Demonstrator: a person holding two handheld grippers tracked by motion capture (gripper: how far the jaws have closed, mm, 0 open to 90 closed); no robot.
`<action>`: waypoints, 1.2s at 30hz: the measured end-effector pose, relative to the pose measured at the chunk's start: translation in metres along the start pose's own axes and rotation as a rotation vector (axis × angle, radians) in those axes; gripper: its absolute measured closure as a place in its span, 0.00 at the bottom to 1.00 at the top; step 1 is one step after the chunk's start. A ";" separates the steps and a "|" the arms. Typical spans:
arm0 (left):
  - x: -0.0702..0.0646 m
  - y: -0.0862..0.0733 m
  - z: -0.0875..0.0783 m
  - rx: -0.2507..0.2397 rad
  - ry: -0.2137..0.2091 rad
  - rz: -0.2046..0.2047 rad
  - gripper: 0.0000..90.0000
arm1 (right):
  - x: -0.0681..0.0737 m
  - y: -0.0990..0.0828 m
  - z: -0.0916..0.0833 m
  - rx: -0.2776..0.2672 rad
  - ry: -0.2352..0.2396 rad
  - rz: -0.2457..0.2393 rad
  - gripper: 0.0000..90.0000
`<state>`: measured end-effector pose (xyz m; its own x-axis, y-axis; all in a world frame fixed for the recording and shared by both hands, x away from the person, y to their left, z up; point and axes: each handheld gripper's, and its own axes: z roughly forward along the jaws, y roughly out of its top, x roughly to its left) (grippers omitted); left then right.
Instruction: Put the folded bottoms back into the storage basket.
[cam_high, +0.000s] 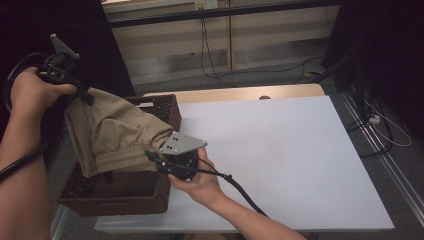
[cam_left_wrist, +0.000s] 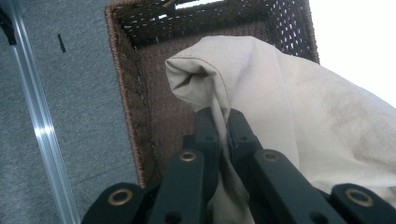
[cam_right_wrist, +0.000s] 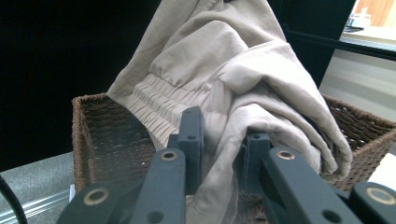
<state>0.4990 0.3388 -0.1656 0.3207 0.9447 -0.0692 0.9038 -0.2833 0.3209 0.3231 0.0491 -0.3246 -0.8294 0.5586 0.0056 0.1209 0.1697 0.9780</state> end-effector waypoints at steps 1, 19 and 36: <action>0.001 0.000 0.000 0.003 -0.001 -0.003 0.95 | 0.001 0.000 0.001 0.000 0.001 0.000 0.84; 0.037 -0.006 0.028 -0.070 0.017 -0.027 0.92 | 0.009 -0.011 0.034 0.028 0.002 -0.046 0.74; 0.019 -0.025 0.047 -0.151 0.038 0.027 0.26 | -0.029 -0.019 -0.022 0.125 -0.051 0.005 0.28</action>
<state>0.4960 0.3565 -0.2189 0.3304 0.9435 -0.0239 0.8411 -0.2829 0.4610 0.3328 0.0122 -0.3387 -0.8004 0.5994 -0.0027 0.1950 0.2647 0.9444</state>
